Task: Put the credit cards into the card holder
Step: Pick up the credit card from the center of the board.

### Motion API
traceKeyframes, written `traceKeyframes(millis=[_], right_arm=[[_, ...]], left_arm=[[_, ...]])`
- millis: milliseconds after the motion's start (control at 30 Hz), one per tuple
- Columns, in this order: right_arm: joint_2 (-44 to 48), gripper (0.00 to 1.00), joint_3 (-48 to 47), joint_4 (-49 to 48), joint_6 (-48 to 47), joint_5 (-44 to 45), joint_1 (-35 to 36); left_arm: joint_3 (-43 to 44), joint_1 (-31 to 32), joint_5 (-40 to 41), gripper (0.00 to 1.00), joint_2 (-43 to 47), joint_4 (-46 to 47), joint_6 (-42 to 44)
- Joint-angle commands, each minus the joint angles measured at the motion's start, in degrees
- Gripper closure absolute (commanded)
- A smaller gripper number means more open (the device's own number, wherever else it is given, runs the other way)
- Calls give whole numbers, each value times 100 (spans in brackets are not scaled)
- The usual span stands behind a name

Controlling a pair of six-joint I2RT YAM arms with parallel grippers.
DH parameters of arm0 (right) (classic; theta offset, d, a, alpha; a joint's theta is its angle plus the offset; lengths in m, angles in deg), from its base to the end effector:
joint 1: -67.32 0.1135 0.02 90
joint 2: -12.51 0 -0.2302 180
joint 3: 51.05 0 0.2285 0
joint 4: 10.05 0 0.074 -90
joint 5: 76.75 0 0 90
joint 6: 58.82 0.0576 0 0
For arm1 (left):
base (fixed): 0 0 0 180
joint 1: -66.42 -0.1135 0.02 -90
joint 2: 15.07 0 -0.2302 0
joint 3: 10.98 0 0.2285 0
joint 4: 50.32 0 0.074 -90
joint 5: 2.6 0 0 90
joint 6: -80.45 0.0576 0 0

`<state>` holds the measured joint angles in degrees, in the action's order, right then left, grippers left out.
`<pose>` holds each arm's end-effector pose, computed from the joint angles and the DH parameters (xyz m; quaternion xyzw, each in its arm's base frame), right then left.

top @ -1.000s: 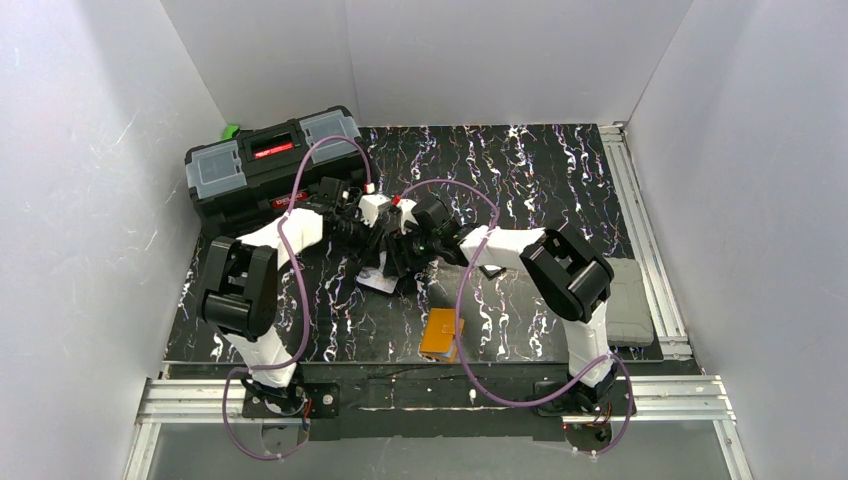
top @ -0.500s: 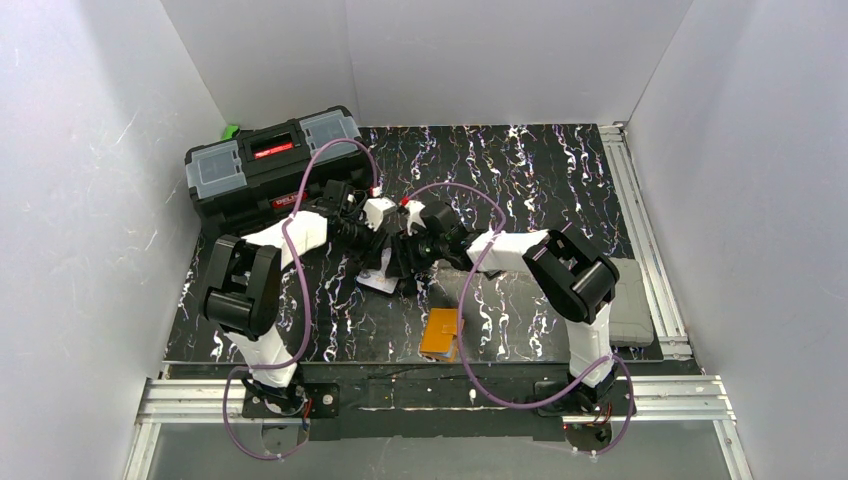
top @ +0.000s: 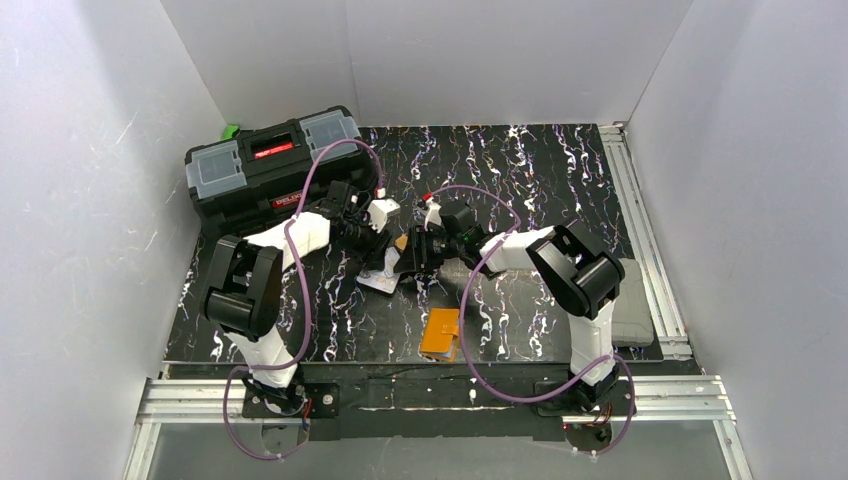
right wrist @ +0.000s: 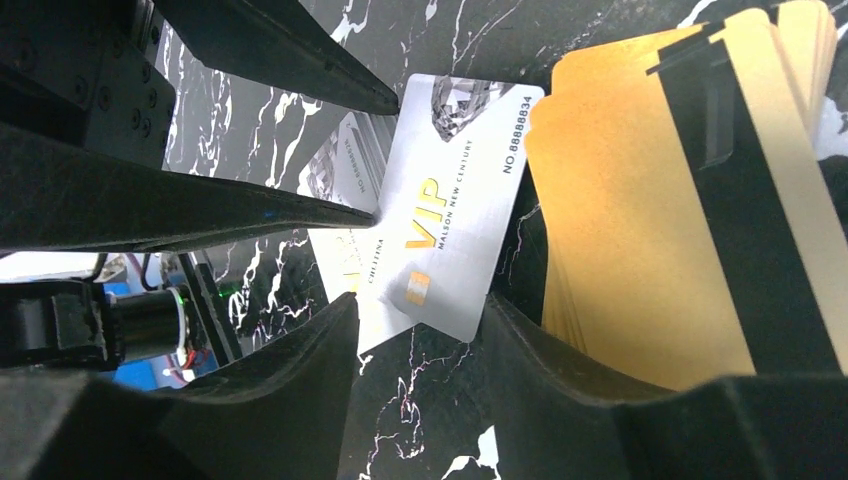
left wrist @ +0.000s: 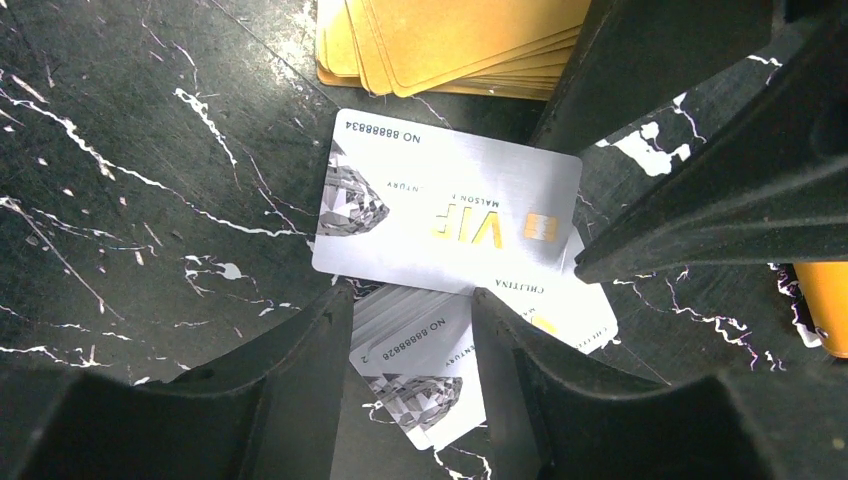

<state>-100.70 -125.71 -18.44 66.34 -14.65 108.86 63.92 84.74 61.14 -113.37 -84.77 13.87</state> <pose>0.2796 0.2837 0.1199 -0.1669 0.8332 0.4642 0.2500 0.3051 -0.1279 0.1442 0.3921 0.8520 -0.2061 0.2791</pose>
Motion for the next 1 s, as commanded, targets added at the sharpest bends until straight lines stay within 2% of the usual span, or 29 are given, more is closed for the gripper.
traceKeyframes(millis=[0, 233, 533, 800, 833, 900, 967], right_arm=[[-30, 47, 12, -484, 371, -304, 21], [-108, 52, -79, -576, 571, -390, 16], [-242, 65, -37, -1008, 1030, -550, -55], [-353, 81, -43, -1288, 1286, -728, -80], [-358, 84, -35, -1316, 1309, -746, -84], [-349, 97, -17, -1313, 1316, -735, -85], [-315, 99, 15, -1301, 1313, -694, -98]], left_arm=[[-183, 33, 255, 55, 11, -227, 207], [-193, 31, 249, 55, 37, -231, 281], [-259, 36, 202, 55, 85, -239, 341], [-247, 45, 179, 55, 122, -252, 394], [-252, 41, 179, 55, 121, -264, 396], [-239, 40, 176, 55, 143, -283, 387], [-215, 43, 193, 55, 177, -327, 369]])
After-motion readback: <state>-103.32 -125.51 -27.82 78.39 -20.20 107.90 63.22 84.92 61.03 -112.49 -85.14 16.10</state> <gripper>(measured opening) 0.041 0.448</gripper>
